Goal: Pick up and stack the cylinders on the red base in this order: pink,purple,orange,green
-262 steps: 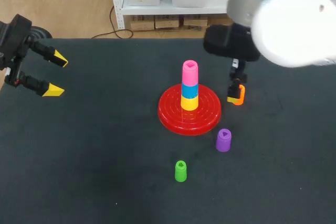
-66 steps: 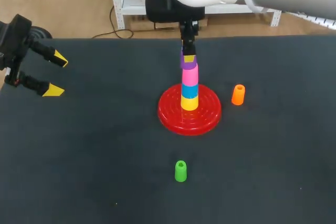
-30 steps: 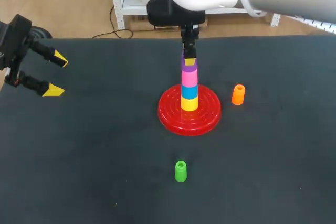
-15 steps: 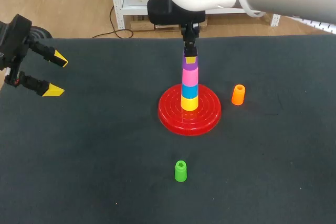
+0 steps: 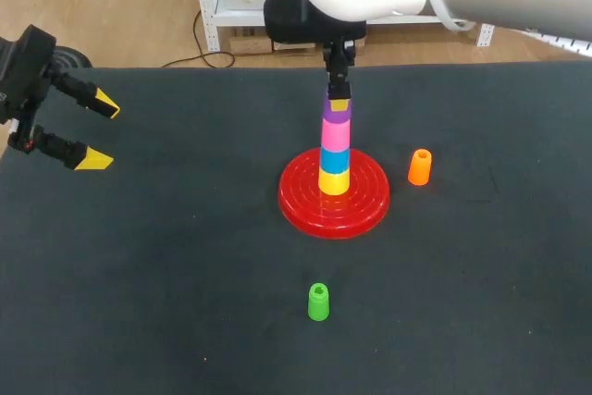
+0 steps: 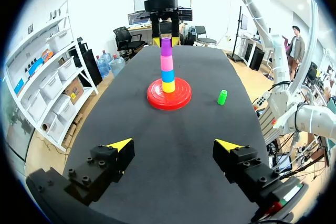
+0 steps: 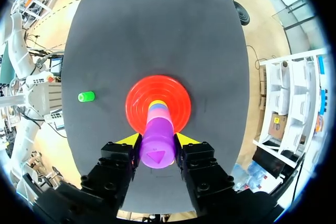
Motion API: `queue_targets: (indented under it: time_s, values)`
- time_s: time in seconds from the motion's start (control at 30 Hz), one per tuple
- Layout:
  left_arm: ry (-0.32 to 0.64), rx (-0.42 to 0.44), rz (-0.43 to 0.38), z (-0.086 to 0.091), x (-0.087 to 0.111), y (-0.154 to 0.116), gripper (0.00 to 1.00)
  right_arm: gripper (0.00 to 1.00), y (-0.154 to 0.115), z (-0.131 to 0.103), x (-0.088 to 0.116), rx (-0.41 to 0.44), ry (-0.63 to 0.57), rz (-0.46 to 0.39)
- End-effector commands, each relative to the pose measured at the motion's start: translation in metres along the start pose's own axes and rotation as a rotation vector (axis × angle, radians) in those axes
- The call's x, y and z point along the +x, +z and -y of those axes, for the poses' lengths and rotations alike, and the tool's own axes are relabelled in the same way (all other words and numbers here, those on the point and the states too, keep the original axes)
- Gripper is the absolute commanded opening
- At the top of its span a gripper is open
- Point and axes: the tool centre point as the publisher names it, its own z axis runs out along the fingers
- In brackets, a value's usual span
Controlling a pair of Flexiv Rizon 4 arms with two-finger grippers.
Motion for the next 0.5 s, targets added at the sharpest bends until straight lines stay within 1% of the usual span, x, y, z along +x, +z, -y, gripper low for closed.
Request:
queue_targets:
  time_s: [0.03, 0.5]
  values:
    - [0.002, -0.003, 0.002, 0.001, 0.0009, 0.0001, 1.0, 0.0, 0.0019, 0.0008, 0.001, -0.002, 0.0, 0.004]
    - [0.002, -0.003, 0.002, 0.001, 0.0009, 0.0001, 1.0, 0.0, 0.0043, 0.0001, -0.0018, -0.019, -0.018, -0.006]
